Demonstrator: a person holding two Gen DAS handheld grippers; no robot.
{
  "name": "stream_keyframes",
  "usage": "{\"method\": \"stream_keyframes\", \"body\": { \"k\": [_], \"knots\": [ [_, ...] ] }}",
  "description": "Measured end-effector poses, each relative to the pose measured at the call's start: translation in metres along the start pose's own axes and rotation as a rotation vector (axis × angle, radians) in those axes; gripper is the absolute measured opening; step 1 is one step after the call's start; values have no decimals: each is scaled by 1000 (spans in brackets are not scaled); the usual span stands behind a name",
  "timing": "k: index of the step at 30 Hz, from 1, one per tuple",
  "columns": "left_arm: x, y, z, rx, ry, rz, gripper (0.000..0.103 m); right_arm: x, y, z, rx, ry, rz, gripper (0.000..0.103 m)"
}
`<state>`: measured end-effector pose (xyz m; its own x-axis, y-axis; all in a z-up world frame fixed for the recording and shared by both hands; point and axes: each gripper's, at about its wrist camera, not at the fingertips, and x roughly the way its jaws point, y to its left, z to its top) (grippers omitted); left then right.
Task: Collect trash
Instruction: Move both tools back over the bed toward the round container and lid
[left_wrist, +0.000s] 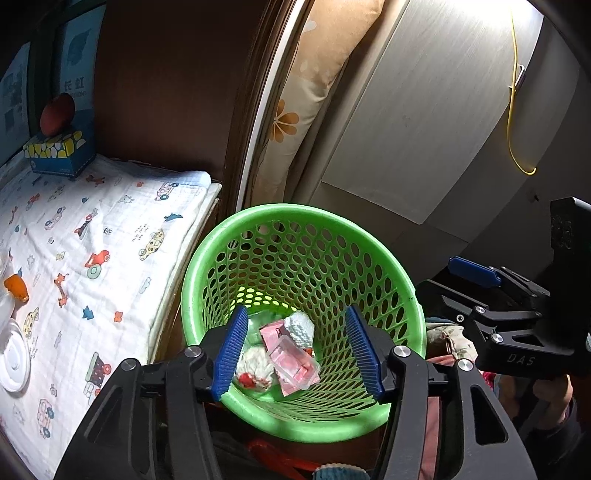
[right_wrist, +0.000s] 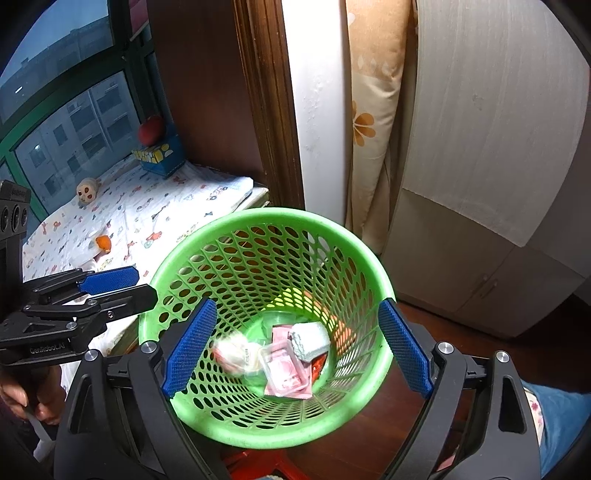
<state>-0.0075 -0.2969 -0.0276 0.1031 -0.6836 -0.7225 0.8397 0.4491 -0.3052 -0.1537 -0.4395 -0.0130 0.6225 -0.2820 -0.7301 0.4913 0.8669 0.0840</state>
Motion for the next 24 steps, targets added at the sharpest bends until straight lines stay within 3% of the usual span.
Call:
{"method": "stream_keyframes", "body": {
  "k": [12, 16, 24],
  "knots": [
    [-22, 4, -4, 4, -52, 81, 69, -11, 7, 2, 5, -53, -14, 93],
    [-32, 11, -3, -14, -80, 108, 79, -13, 12, 4, 3, -63, -7, 94],
    [-48, 20, -4, -8, -120, 177, 85, -11, 25, 6, -14, -71, 4, 94]
  ]
}}
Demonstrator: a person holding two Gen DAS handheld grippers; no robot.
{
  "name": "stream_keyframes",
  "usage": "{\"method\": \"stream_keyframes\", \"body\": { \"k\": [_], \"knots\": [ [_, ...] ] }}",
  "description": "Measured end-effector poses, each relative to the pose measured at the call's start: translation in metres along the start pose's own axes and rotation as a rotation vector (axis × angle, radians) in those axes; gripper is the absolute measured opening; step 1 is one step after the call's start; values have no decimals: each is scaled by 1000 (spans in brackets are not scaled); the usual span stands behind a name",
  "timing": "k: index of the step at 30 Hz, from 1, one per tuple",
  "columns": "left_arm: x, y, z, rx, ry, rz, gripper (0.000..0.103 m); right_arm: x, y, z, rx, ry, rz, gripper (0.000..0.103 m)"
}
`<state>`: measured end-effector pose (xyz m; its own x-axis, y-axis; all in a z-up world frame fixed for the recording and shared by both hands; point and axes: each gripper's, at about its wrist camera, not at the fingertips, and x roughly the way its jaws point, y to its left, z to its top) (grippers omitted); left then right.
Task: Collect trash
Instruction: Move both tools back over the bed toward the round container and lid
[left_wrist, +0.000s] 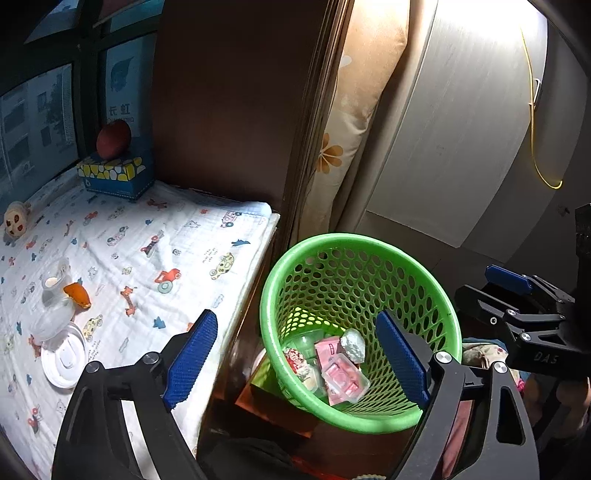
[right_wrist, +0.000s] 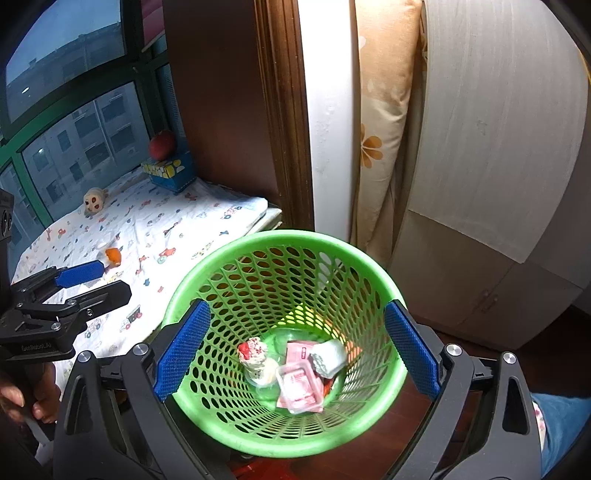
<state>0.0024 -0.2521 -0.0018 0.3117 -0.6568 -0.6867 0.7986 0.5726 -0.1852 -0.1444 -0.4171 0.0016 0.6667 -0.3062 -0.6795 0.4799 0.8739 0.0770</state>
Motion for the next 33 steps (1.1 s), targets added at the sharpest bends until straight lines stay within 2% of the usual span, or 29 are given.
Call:
{"method": "stream_keyframes", "body": {
  "k": [17, 33],
  "knots": [
    [-17, 46, -5, -67, -42, 110, 94, 10, 28, 3, -30, 4, 7, 95],
    [-42, 127, -15, -186, -79, 273, 94, 32, 81, 12, -96, 17, 114, 96]
  ]
}}
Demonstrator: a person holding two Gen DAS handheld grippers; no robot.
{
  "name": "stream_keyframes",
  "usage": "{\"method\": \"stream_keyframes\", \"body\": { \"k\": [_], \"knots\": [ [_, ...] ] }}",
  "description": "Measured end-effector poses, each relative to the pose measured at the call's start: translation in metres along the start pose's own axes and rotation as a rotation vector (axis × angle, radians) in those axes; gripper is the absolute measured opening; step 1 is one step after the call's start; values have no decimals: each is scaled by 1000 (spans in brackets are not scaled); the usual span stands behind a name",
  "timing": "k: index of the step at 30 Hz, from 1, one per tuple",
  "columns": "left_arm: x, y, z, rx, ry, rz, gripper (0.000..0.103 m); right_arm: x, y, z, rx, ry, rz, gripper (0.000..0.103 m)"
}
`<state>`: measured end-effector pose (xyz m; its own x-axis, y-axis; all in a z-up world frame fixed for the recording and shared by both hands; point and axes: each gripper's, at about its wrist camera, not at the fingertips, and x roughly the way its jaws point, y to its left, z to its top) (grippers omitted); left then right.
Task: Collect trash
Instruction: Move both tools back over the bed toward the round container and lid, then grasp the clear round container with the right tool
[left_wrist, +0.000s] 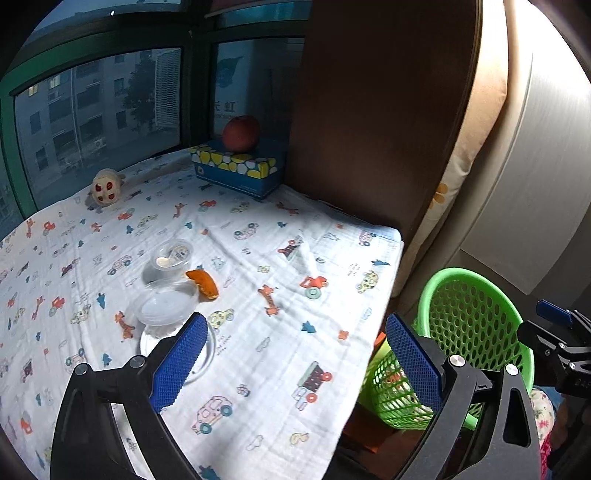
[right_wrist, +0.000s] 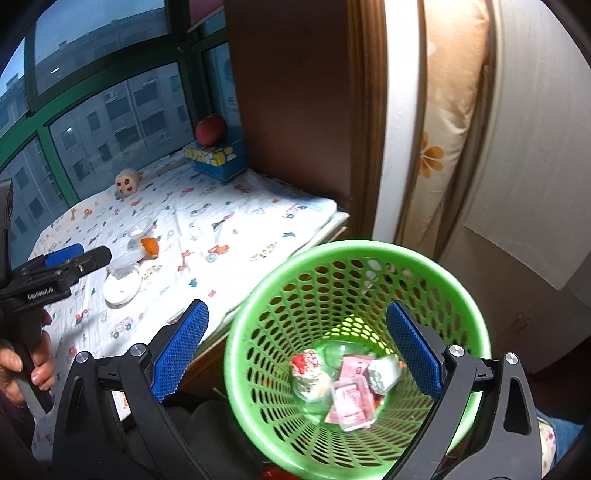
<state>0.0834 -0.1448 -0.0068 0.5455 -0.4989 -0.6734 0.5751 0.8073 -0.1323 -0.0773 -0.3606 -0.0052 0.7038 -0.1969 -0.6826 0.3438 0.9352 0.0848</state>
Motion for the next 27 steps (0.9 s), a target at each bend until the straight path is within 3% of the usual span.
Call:
{"method": "stream_keyframes", "body": {
  "k": [13, 22, 27],
  "knots": [
    [-8, 99, 12, -137, -36, 124, 94, 53, 79, 8, -114, 85, 149, 96],
    [-11, 160, 6, -239, -27, 170, 94, 102, 150, 4, -187, 180, 298, 96],
    [-12, 183, -1, -264, -17, 195, 94, 126, 191, 3, -251, 195, 330, 96]
  ]
}}
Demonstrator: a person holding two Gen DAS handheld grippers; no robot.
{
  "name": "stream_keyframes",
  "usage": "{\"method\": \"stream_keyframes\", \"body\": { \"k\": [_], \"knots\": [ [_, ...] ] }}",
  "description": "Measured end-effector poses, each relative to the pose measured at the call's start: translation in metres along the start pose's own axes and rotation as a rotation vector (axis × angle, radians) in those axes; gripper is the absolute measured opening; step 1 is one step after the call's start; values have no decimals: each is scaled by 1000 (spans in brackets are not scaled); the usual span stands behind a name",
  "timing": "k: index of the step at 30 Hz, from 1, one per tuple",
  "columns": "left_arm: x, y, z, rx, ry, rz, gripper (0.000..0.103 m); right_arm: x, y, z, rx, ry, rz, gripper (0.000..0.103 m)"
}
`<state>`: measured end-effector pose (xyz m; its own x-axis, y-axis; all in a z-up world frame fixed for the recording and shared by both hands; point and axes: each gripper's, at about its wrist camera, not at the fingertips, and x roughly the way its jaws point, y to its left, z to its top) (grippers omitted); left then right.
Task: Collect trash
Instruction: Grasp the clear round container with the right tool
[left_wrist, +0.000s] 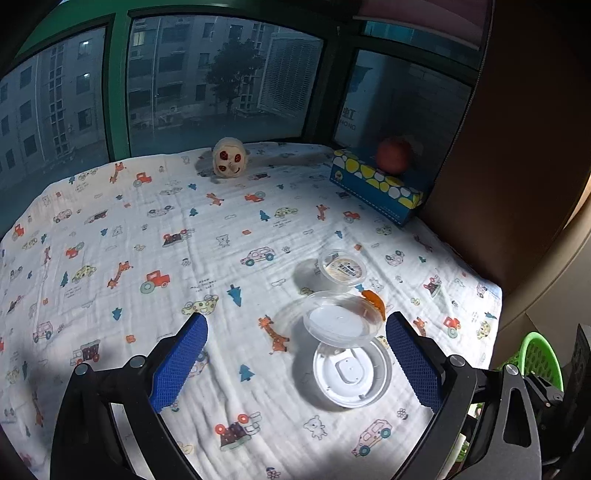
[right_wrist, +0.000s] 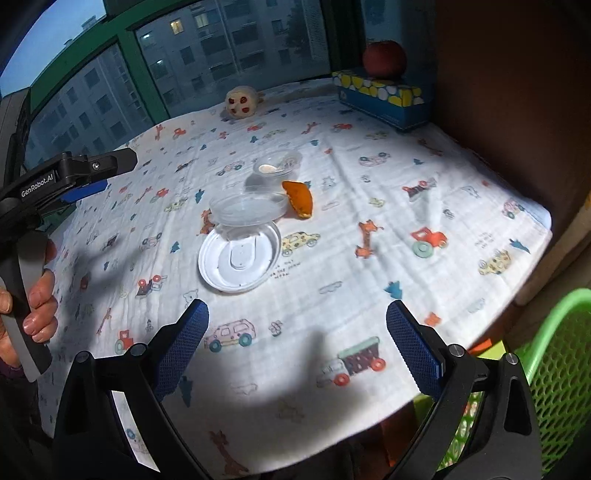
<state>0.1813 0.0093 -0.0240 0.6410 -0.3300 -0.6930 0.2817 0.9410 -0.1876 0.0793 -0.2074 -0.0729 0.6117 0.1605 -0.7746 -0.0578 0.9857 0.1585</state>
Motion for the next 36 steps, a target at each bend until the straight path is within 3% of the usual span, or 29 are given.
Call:
{"method": "stream_keyframes", "body": {
  "k": [7, 14, 21, 36],
  "knots": [
    [8, 29, -3, -43, 20, 22, 94, 38, 15, 32, -25, 32, 47, 96],
    [16, 52, -7, -76, 37, 36, 94, 58, 4, 62, 45, 47, 98, 96],
    [23, 68, -10, -115, 52, 40, 94, 88, 20, 73, 17, 126, 153, 96],
    [36, 82, -23, -141, 86, 41, 94, 150, 36, 91, -1, 246, 113, 98]
  ]
}}
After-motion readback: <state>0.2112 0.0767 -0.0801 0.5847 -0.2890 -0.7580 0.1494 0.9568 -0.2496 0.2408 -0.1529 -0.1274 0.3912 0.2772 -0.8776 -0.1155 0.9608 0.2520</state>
